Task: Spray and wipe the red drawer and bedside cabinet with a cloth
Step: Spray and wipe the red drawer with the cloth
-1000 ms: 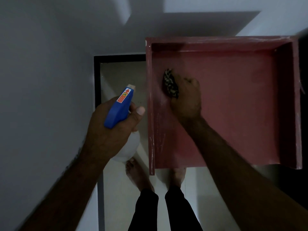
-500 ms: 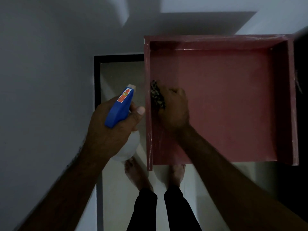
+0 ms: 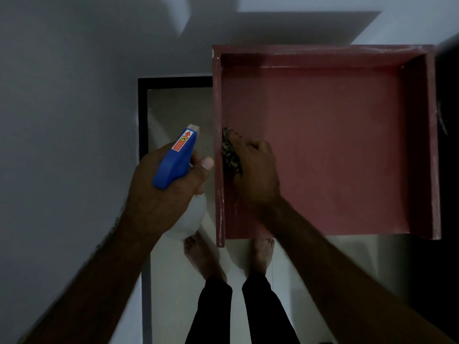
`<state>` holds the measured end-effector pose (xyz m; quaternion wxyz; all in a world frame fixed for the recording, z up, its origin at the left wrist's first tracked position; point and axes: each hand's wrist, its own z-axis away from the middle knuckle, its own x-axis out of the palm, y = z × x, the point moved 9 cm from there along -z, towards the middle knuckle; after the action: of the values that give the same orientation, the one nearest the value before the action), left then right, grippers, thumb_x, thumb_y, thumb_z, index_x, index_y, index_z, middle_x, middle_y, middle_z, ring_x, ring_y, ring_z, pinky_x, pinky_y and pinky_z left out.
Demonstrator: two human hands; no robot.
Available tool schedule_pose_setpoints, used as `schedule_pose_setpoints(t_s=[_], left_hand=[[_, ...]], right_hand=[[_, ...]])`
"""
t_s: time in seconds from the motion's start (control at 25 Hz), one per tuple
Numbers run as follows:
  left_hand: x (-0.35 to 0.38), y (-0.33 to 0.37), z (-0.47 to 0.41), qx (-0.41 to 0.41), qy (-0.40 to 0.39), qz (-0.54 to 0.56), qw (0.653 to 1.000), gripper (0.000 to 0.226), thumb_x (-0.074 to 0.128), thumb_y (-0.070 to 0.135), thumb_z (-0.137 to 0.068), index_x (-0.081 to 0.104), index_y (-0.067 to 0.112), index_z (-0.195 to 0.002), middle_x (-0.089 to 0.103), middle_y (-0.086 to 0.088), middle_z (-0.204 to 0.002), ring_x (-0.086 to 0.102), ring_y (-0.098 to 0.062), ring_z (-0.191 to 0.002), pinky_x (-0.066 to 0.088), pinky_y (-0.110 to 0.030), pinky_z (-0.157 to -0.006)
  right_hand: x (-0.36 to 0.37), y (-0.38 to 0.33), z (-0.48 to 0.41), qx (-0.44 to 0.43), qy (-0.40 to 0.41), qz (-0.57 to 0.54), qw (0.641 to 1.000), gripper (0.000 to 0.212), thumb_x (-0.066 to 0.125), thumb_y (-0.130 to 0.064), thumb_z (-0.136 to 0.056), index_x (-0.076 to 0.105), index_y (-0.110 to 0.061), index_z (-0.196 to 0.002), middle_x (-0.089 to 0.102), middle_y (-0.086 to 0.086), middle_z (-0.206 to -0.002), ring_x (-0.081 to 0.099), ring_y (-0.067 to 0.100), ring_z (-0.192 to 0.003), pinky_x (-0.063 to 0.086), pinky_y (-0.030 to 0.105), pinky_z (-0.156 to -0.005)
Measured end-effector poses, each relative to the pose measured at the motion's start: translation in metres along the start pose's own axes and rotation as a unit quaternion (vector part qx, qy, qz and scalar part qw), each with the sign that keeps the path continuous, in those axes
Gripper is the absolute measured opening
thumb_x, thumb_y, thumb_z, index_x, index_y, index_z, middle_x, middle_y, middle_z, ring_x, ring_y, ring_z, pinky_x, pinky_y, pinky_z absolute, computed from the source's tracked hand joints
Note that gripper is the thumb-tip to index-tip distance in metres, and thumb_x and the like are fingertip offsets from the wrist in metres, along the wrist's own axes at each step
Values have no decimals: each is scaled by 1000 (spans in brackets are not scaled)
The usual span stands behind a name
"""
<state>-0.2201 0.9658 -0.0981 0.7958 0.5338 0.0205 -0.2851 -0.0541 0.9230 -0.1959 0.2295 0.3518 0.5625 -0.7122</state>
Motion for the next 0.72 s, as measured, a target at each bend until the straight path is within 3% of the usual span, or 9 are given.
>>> schedule_pose_setpoints(t_s=[0.12, 0.28, 0.36, 0.48, 0.56, 0.64, 0.72], left_hand=[[2, 1, 2, 7, -2, 6, 1000, 34, 64, 49, -78, 62, 16, -84, 69, -5, -69, 69, -7, -67, 48, -3, -63], [2, -2, 3, 1, -6, 5, 1000, 38, 62, 54, -75, 62, 17, -83, 69, -4, -72, 69, -1, -66, 48, -4, -63], [2, -4, 4, -1, -5, 5, 1000, 36, 63, 52, -76, 62, 17, -84, 69, -4, -73, 69, -1, -67, 48, -3, -62], [3, -7, 6, -6, -4, 13, 1000, 31, 64, 50, -77, 61, 20, -85, 69, -4, -73, 69, -1, -66, 47, -3, -60], [4, -9, 8, -2, -3, 7, 1000, 32, 64, 50, -77, 62, 18, -84, 69, -3, -71, 69, -5, -67, 47, -3, -62], [3, -12, 10, -5, 2, 8, 1000, 34, 64, 51, -76, 62, 18, -84, 69, -4, -69, 70, -8, -68, 48, -4, -62], [3, -14, 11, -9, 1, 11, 1000, 33, 64, 52, -76, 62, 20, -83, 69, -3, -68, 69, -3, -66, 47, -3, -60]], right_hand=[[-15, 7, -1, -25, 37, 16, 999, 86, 75, 7, -69, 52, -10, -151, 69, 20, -113, 59, 40, -98, 57, 43, -78], [-17, 39, 8, 105, 36, -15, 994, 88, 71, -6, -77, 42, -23, -158, 60, 19, -130, 50, 31, -117, 49, 30, -92], [-7, 23, 15, 62, 20, 3, 998, 86, 71, 0, -77, 45, -21, -156, 63, 18, -127, 52, 30, -113, 44, 27, -86], [-3, 10, 25, -23, -1, 37, 999, 87, 73, 4, -73, 48, -16, -154, 68, 17, -118, 57, 35, -106, 49, 34, -79], [-12, 29, 28, 41, 29, 21, 999, 91, 70, 8, -71, 47, -19, -155, 65, 18, -121, 54, 33, -110, 51, 37, -85], [-13, 33, 34, 91, 54, 11, 994, 90, 68, 8, -71, 48, -20, -154, 65, 17, -122, 50, 29, -111, 47, 31, -87], [-3, 13, 39, 32, 33, 28, 999, 85, 70, 5, -70, 51, -15, -151, 69, 16, -118, 53, 33, -106, 45, 31, -83]])
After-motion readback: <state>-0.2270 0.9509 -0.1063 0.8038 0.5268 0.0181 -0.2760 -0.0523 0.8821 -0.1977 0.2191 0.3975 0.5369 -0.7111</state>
